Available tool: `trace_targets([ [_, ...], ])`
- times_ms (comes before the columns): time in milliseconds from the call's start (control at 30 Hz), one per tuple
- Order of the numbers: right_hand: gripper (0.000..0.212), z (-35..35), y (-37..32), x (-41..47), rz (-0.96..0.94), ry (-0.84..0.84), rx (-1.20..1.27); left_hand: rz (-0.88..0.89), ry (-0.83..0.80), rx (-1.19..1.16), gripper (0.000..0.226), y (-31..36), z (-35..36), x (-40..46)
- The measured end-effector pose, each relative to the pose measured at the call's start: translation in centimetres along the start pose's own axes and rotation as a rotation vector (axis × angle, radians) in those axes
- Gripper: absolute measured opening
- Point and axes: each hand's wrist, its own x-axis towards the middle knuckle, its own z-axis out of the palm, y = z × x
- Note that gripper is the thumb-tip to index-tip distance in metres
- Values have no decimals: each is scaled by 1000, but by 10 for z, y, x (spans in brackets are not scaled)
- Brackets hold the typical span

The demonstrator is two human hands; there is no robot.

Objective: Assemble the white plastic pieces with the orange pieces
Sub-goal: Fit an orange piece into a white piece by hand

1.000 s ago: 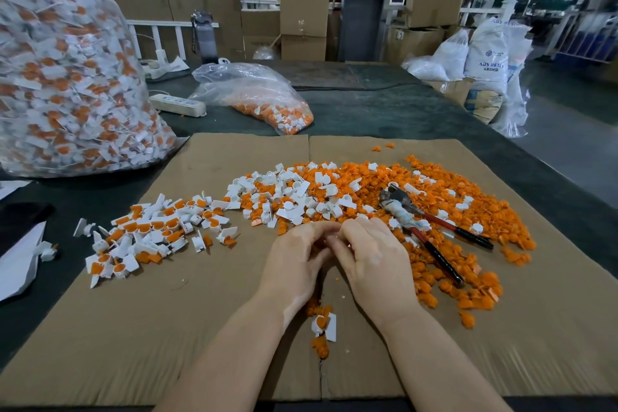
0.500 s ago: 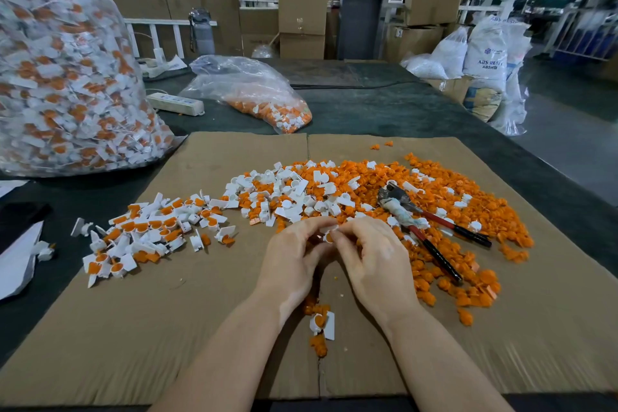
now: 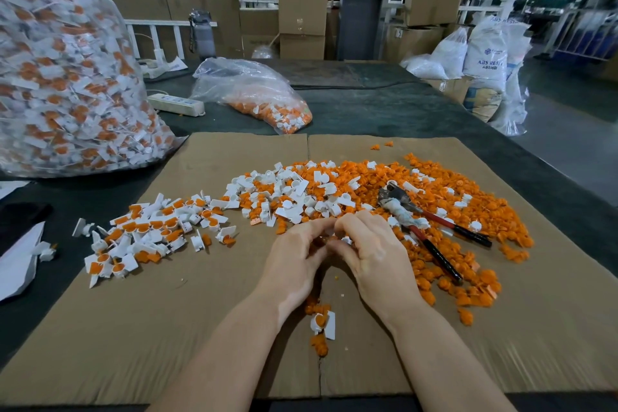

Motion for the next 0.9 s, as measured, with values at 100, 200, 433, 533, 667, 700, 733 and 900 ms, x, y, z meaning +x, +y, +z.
trace_targets([
  [100, 10, 1, -2, 0, -22, 46, -49, 26, -2, 38, 35, 0, 1, -1],
  [200, 12, 2, -1, -1, 27, 63, 25, 24, 23, 55, 33, -1, 2, 0],
  [433, 6, 0, 2, -3, 74, 57, 162, -17, 41, 37, 34, -1, 1, 1],
  [533, 8, 0, 2, -2, 55, 48, 145, -18, 33, 28, 33, -1, 0, 1],
  [667, 9, 1, 1, -2, 33, 33, 137, -14, 27, 9, 32, -1, 0, 1],
  [700, 10, 1, 1, -1, 29, 29, 136, -18, 28, 0, 32, 0, 0, 1],
  [733, 10, 1, 0, -1, 24, 23, 131, -20, 28, -6, 31, 0, 0, 1],
  [900, 13, 1, -1, -1, 3, 4, 77, -27, 24, 2, 30, 1, 0, 0],
])
